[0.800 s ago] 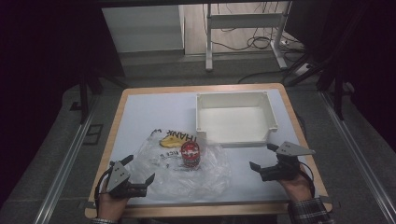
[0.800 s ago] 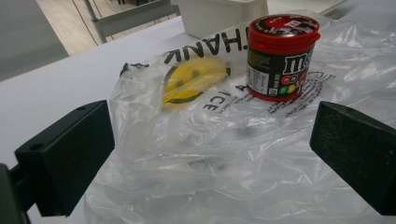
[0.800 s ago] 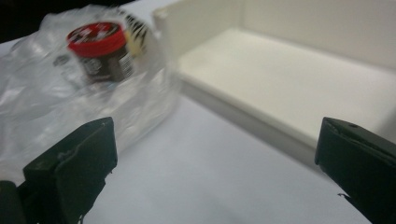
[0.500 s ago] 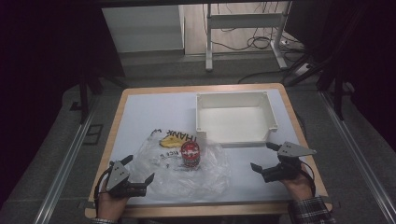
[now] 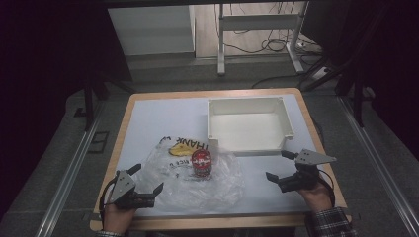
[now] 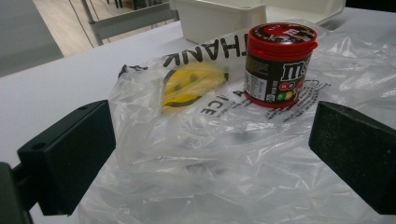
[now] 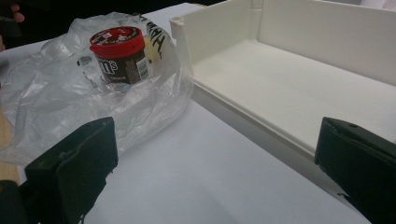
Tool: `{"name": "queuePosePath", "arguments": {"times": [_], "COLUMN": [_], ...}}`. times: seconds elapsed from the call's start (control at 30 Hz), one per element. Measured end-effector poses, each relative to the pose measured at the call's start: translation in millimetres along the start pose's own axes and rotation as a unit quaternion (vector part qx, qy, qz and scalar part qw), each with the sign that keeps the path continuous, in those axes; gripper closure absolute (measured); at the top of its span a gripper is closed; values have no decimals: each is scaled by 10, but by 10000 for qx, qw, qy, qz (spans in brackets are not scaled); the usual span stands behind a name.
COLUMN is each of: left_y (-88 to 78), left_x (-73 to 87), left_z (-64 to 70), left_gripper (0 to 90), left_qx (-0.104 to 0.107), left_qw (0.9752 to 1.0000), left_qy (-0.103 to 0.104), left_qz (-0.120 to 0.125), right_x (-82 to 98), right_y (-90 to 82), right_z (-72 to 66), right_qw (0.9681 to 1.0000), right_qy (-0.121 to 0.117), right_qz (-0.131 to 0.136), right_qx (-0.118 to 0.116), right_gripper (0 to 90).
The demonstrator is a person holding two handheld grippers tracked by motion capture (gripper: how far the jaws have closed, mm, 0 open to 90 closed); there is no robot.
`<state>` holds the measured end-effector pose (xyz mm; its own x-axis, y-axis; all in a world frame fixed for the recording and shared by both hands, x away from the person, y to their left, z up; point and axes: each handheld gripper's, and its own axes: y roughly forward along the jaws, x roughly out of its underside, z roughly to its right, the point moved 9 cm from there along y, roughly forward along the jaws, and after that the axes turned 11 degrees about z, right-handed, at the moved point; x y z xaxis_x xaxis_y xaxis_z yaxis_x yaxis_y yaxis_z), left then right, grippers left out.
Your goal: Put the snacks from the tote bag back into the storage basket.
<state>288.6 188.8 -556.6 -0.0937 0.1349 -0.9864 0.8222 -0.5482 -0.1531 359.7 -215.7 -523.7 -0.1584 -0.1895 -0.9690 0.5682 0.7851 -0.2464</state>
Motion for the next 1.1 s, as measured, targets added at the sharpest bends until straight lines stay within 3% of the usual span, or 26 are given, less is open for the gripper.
{"name": "queuePosePath", "arguments": {"times": [0.33,1.1], "left_y": [-3,-4], "left_x": [-26,7], "left_z": [28,7], "left_gripper": [4,0], "left_qx": [64,-47], "left_qw": [9999,9998], "left_qy": [72,79], "left_qz": [50,-178], "right_x": [4,-17], "right_y": [31,100], "right_z": [-32,-104], "right_qw": [9996,9987], "right_qy": [-277,-476], "right_qz": [-106,-184], "right_qx": [-15,-81], "right_gripper": [0,0]}}
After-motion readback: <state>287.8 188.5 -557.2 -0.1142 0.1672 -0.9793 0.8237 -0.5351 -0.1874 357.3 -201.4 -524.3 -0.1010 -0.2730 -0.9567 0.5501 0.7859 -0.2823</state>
